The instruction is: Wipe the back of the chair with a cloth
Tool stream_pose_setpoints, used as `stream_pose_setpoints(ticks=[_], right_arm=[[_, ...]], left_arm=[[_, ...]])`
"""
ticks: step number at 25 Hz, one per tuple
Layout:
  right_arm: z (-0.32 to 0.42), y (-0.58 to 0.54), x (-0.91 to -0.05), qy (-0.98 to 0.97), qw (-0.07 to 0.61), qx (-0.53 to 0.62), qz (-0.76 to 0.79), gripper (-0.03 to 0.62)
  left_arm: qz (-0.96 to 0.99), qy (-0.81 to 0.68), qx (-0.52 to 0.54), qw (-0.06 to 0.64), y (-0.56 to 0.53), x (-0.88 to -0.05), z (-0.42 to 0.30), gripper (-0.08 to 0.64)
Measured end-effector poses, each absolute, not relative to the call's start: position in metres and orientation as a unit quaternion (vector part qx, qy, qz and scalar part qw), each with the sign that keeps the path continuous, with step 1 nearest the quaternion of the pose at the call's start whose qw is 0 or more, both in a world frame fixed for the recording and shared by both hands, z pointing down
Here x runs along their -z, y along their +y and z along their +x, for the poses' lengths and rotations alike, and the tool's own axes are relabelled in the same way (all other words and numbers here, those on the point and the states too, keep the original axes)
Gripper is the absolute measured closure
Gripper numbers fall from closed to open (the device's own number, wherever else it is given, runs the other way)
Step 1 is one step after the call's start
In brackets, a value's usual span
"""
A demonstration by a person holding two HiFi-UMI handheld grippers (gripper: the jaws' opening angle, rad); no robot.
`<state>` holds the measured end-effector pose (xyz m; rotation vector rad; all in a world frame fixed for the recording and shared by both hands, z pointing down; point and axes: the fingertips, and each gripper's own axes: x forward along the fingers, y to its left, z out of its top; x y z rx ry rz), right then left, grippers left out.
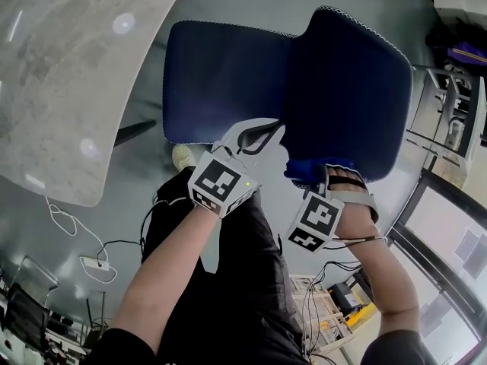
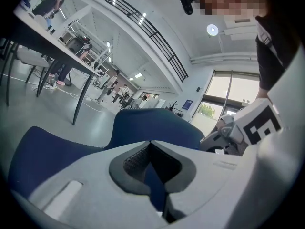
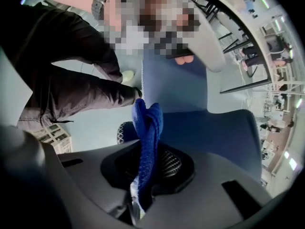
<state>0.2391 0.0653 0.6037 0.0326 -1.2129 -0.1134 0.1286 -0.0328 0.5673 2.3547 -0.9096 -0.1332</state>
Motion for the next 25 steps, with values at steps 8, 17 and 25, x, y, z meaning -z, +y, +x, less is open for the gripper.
stream_pose_setpoints(ticks=[8, 17, 25], right_arm=[[0.210, -0.046, -0.592, -0.593, 0.780, 0.181, 0.085, 0.528], [0.194, -0.177, -0.608, -0.549, 0.772, 0.296, 0.124, 0.528], [0.191, -0.238, -0.646, -0.517, 0.778, 0.336, 0.121, 0.526]], left_arm=[[0.877, -0.365, 0.064, 0.306, -0.059, -0.576, 0.107, 0.552], [0.867, -0.383, 0.078, 0.310, -0.105, -0.602, 0.095, 0.552], [0.860, -0.389, 0.073, 0.321, -0.132, -0.633, 0.090, 0.552]])
